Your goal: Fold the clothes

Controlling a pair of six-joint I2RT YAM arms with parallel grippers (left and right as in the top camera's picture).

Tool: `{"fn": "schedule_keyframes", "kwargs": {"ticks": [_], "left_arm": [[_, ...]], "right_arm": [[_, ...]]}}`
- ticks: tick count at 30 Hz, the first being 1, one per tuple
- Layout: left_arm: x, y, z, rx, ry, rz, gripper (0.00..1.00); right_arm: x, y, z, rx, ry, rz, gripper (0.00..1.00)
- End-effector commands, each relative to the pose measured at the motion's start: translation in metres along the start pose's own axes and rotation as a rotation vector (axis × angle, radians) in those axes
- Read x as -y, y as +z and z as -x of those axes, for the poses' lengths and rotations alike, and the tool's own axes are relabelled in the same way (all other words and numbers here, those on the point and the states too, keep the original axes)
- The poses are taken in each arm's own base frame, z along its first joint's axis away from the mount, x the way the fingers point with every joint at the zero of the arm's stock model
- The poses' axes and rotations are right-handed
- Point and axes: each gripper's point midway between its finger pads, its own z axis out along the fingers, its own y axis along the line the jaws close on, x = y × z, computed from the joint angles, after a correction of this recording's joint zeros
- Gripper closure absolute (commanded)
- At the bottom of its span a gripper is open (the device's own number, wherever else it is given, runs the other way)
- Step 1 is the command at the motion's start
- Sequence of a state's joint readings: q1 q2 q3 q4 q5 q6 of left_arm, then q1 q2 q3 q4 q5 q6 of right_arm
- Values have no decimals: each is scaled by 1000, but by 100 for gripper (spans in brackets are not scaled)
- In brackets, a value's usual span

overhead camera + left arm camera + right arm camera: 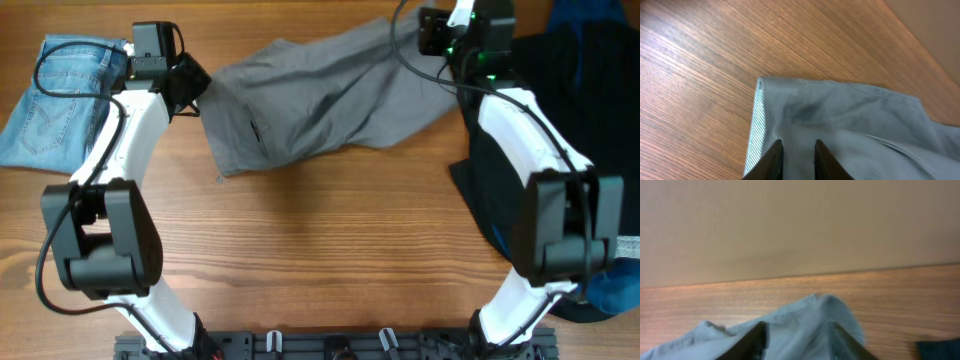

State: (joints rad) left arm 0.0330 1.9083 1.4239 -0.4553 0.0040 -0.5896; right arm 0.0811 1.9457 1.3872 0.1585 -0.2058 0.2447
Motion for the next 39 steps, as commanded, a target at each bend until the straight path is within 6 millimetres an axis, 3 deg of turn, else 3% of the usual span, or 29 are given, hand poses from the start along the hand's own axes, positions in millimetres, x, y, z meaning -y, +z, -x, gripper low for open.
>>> {"fn": "schedule_keyframes", "kwargs": {"ticks": [1,2,5,7,10,12,15,17,19,21,24,26,27,29,30,34,39], "left_arm": [[-19,9,6,23,-16,68,73],[-22,8,6,19,-21,74,68],[-34,2,2,-18,-38,99,68],[-37,-2,-12,-106,-56,77,65],[-31,-12,-59,-333,-80,14,64],[-28,-17,-74,-394,-77,13,64],[-10,-25,-101,-492,4,-55,65],[4,-29,-115,-531,95,-108,65],[11,-30,-127,-534,158,-94,64],[14,-28,-132,-519,198,-63,63],[19,-28,-142,-504,252,-30,49],[21,-28,-147,-504,275,-21,47],[21,-27,-151,-503,287,-10,47],[15,-24,-156,-500,299,24,48],[12,-23,-158,-505,300,31,48],[-3,-15,-173,-529,299,54,47],[-11,-4,-181,-519,300,56,45]], "right_arm": [[-10,20,-28,-61,-6,62,40],[-8,20,-35,-88,0,53,38],[5,18,-52,-157,13,-4,37],[15,14,-66,-219,3,-27,36],[51,-2,-99,-359,44,-169,36],[66,-9,-109,-403,61,-231,36],[75,-13,-130,-473,60,-251,36],[80,-15,-155,-553,43,-257,36],[85,-17,-178,-623,55,-269,33],[88,-15,-190,-649,60,-273,29],[90,-15,-199,-674,64,-277,29],[91,-20,-204,-701,66,-282,39],[92,-23,-207,-719,68,-293,53],[101,-43,-223,-808,65,-365,87],[105,-53,-230,-855,63,-399,92],[123,-124,-261,-1100,141,-645,92],[115,-180,-276,-1317,200,-727,94]]}}
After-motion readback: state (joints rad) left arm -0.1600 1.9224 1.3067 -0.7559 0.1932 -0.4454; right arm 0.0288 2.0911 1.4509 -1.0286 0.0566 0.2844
